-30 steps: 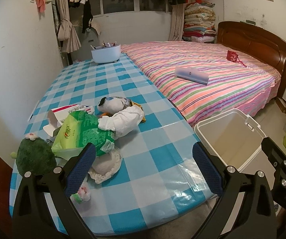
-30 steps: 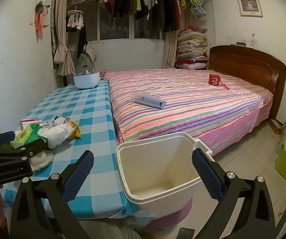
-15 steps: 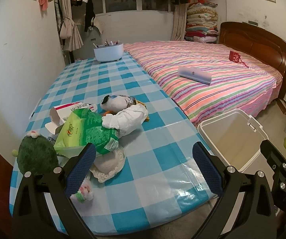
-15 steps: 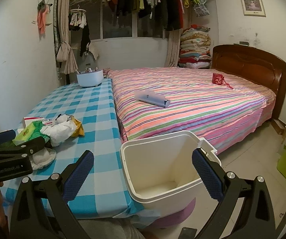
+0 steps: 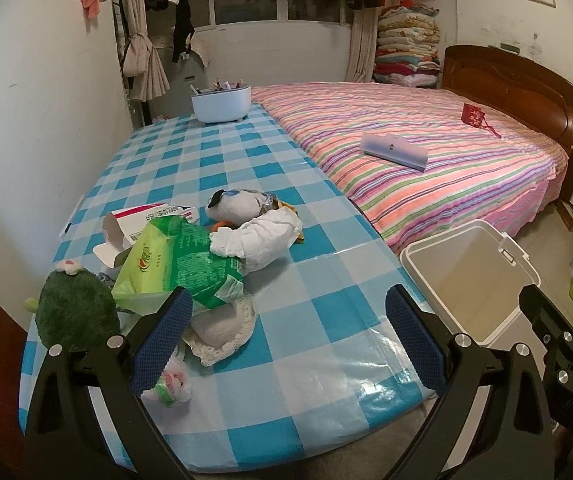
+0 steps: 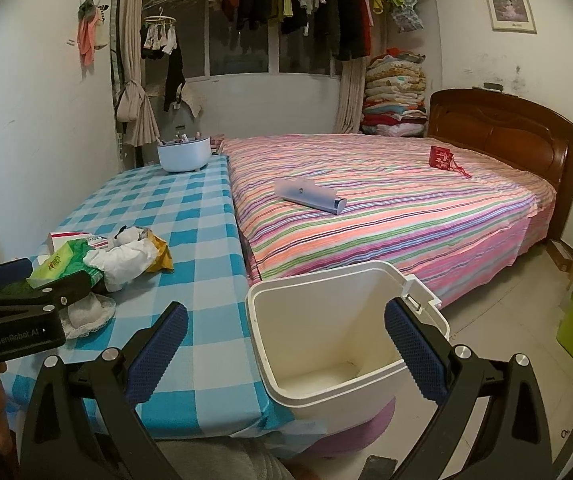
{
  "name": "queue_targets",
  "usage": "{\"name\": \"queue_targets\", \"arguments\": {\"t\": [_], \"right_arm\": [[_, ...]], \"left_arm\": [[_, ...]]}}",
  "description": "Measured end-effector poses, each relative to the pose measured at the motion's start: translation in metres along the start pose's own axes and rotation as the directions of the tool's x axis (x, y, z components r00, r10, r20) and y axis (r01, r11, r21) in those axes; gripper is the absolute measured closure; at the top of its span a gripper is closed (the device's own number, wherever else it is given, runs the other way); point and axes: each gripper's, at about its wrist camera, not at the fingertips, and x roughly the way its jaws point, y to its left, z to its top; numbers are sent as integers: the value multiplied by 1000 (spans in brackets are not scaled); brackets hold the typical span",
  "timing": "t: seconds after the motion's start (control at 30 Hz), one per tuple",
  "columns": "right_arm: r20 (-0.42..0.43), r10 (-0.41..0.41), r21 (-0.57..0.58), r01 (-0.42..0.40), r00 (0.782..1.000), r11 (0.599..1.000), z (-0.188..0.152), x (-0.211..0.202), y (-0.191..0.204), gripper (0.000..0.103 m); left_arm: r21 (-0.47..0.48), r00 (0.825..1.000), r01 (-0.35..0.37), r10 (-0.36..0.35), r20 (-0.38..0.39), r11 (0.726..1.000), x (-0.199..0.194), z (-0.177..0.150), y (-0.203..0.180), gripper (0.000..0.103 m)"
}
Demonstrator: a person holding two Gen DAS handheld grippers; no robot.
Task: Collect trash
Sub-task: 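Move both tools toward the trash pile on the checkered table, then grasp the white crumpled tissue with the right tool while the left tool approaches the green plush toy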
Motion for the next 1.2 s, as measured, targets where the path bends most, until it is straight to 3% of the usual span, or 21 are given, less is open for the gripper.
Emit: {"name": "queue_targets", "arguments": {"t": [0.73, 1.03, 1.2], "right_arm": [[-3, 34, -22, -34, 999, 999, 3, 7, 13, 7], [-13, 129, -77, -130, 991, 988, 10, 21, 41, 7], [-54, 254, -88, -258, 966, 962, 19, 40, 72, 7]], "left_arm": [[-15, 1000, -20, 20, -2, 1000, 0, -2, 7, 7], [-112, 992, -122, 123, 7, 986, -15, -17, 66, 7], [-171, 984, -173, 178, 16, 970, -28, -24, 109, 7]]}}
